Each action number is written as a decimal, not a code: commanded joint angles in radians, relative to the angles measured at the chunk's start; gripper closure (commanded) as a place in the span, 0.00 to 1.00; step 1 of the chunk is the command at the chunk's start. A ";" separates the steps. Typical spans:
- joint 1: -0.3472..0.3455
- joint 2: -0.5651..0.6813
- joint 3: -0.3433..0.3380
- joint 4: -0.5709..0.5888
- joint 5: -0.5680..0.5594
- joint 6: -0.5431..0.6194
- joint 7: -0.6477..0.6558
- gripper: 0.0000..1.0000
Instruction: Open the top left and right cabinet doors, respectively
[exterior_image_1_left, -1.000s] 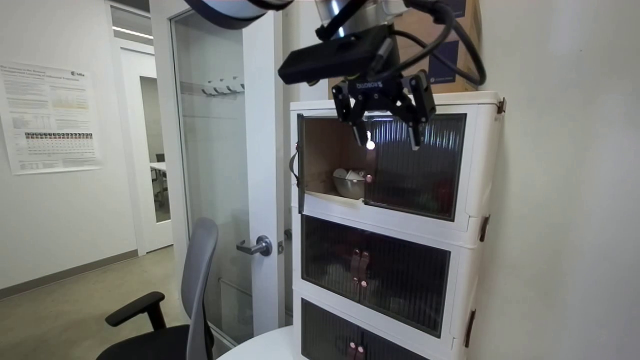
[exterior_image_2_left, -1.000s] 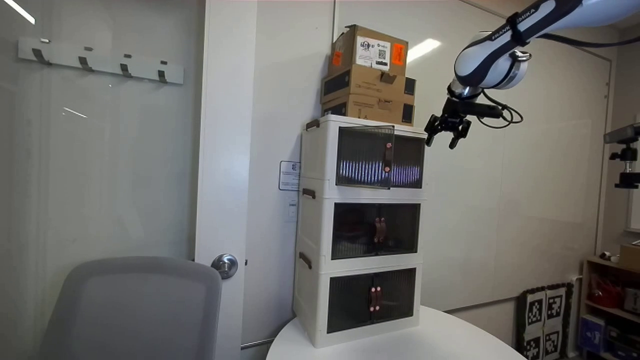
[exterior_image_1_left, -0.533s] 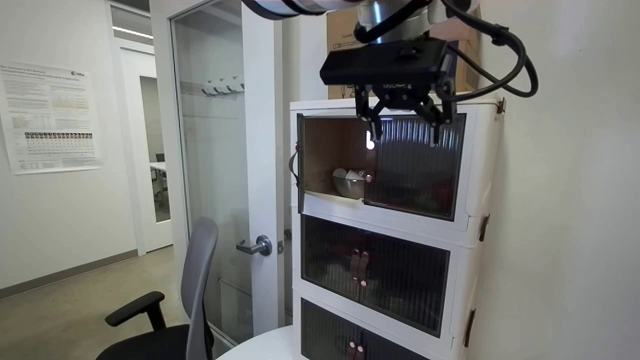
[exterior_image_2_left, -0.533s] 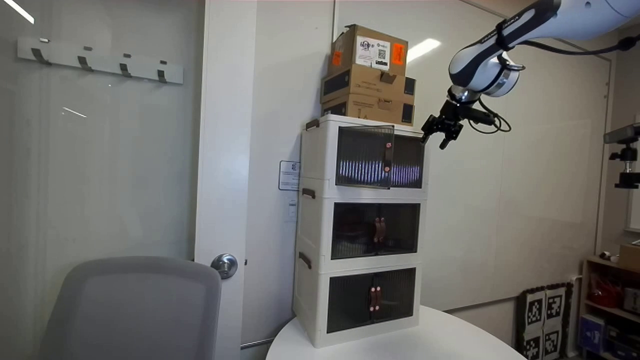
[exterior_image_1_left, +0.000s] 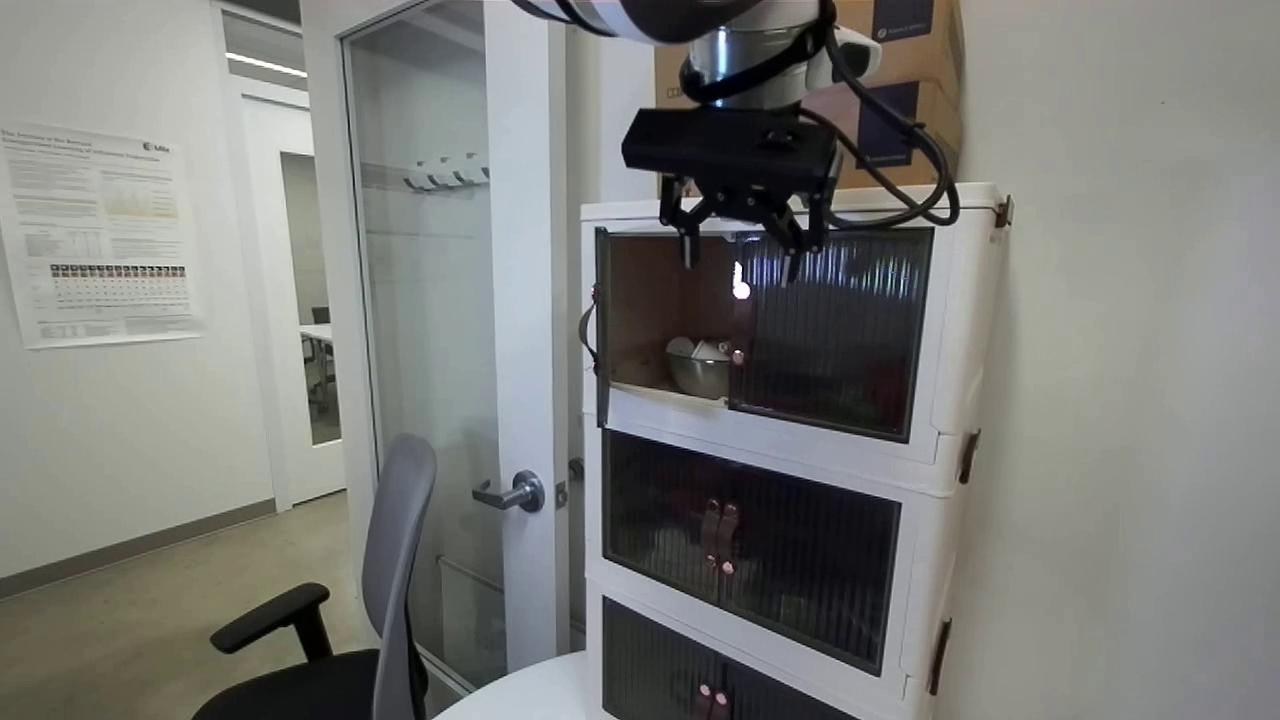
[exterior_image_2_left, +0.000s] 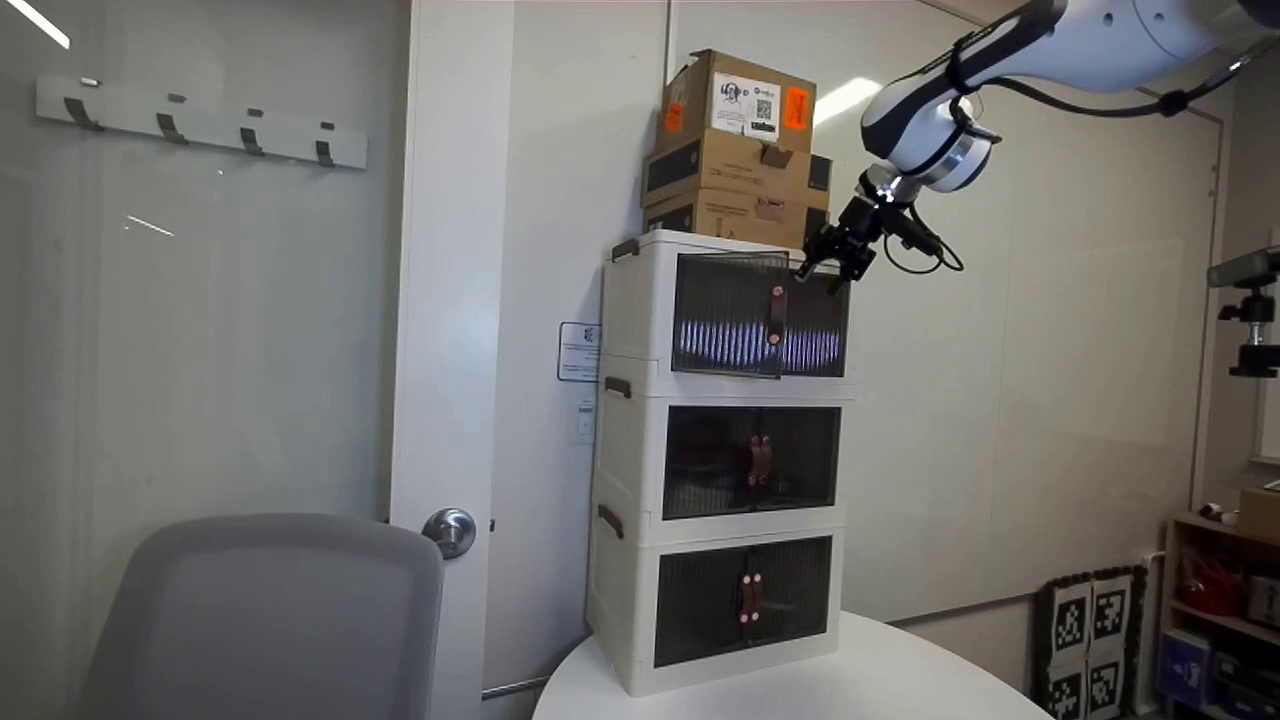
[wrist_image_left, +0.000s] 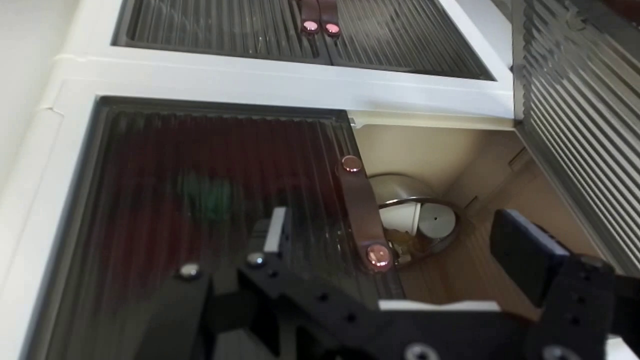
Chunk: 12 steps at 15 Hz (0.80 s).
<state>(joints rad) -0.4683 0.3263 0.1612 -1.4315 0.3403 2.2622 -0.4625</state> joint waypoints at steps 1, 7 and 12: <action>0.067 0.060 -0.077 0.100 -0.002 -0.040 -0.109 0.00; 0.105 0.093 -0.116 0.091 -0.002 0.073 -0.187 0.00; 0.052 0.123 -0.064 0.089 0.151 0.162 -0.262 0.00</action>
<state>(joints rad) -0.3843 0.4232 0.0689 -1.3689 0.3909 2.4023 -0.6470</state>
